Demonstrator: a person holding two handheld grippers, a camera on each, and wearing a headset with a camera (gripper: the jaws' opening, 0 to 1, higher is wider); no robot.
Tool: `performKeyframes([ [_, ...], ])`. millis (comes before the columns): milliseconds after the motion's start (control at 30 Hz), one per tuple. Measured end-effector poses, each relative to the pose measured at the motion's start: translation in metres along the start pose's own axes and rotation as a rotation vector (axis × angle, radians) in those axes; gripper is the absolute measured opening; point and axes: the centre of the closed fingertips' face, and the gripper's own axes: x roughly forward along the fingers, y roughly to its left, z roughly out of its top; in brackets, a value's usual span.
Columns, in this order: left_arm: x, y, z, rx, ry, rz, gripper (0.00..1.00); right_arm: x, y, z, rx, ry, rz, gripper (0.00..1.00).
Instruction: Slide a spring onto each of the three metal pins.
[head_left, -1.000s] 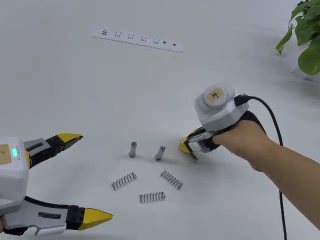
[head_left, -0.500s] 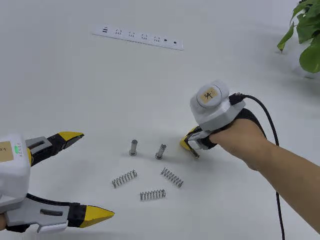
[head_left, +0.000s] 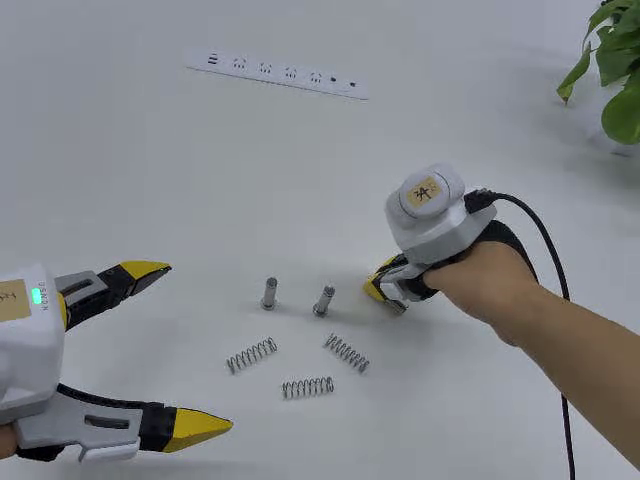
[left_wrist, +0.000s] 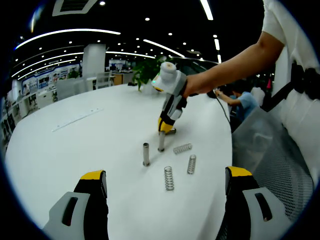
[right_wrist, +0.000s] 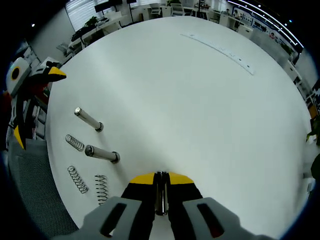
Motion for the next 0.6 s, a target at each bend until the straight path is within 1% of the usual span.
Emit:
performKeyframes([
  [200, 0.0, -0.001, 0.0, 0.002, 0.002, -0.001, 1.0, -0.005, -0.001, 0.0, 0.004, -0.029, 0.001, 0.09],
  [300, 0.0, -0.001, 0.001, 0.005, 0.002, -0.004, 1.0, -0.011, -0.001, 0.003, 0.008, -0.053, 0.001, 0.09],
  [600, 0.002, -0.005, 0.003, 0.014, 0.007, -0.015, 1.0, -0.023, 0.001, 0.002, 0.014, -0.119, -0.005, 0.09],
])
